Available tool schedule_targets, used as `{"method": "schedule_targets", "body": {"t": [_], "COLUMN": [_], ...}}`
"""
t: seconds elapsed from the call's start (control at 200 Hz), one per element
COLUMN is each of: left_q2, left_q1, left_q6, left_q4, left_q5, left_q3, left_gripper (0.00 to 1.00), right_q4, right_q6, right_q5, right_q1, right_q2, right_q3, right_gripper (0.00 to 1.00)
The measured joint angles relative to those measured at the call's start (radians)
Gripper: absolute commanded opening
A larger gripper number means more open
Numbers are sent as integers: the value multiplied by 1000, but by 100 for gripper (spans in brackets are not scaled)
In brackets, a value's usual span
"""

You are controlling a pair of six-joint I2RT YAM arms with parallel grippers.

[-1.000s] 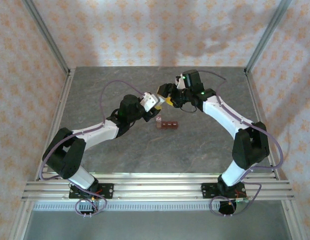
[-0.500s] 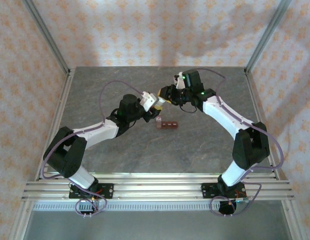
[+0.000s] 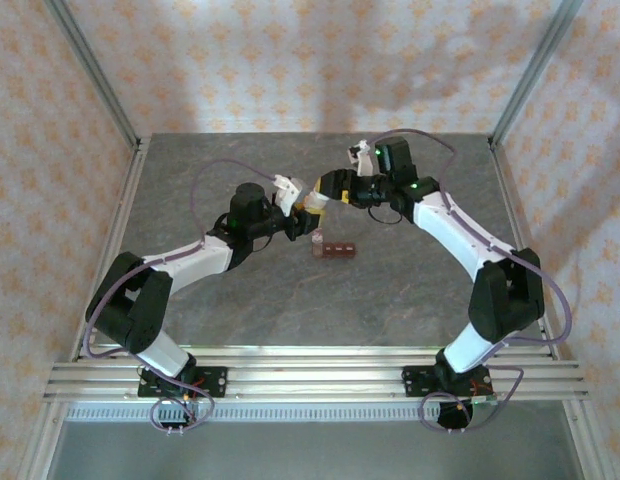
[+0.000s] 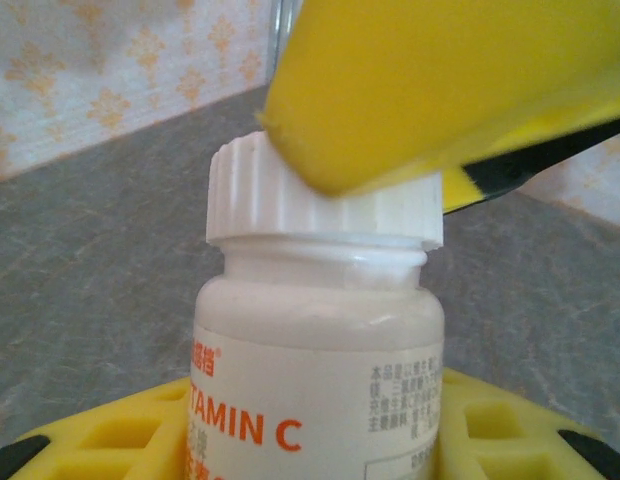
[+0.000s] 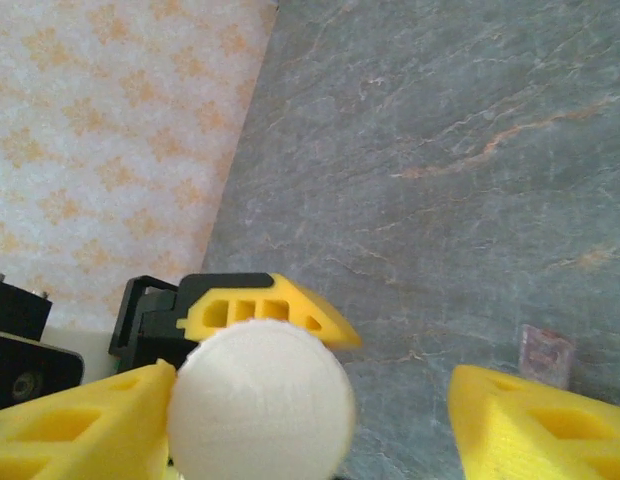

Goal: Sort the pills into containers

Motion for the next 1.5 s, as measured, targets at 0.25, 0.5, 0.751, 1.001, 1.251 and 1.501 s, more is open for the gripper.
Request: {"method": "schedule_targets", "body": {"t": [0.25,0.5,0.751,1.001,1.251,1.501], "left_q2": [-1,-3,-3,-3,-4,-5], "left_q1": [-17,-64,-74,-87,-87,-87], "left_q6": [169,273,299,299,298,296], "left_q4": [-35,-60,-62,-62,-61,-61], "left_q5": [-163,-247,-264,-272,-278,-279], "left_q3": [0,-5,-4,-4,-4,-4], "left_gripper": [0,0,0,0,0,0], "right_q4": [-40,-33,-28,-22,-20,-20], "right_q6": [120,267,307,316,307,298], "right_q5": [64,77,84,85,103,116], "right_q1": [-36,-29,29,53,53,51], "right_q2": [-62,-53,-1,8,8,8], "right_q3": [2,2,2,2,-1,-7], "right_gripper": [74,75,74,62,48,36]}}
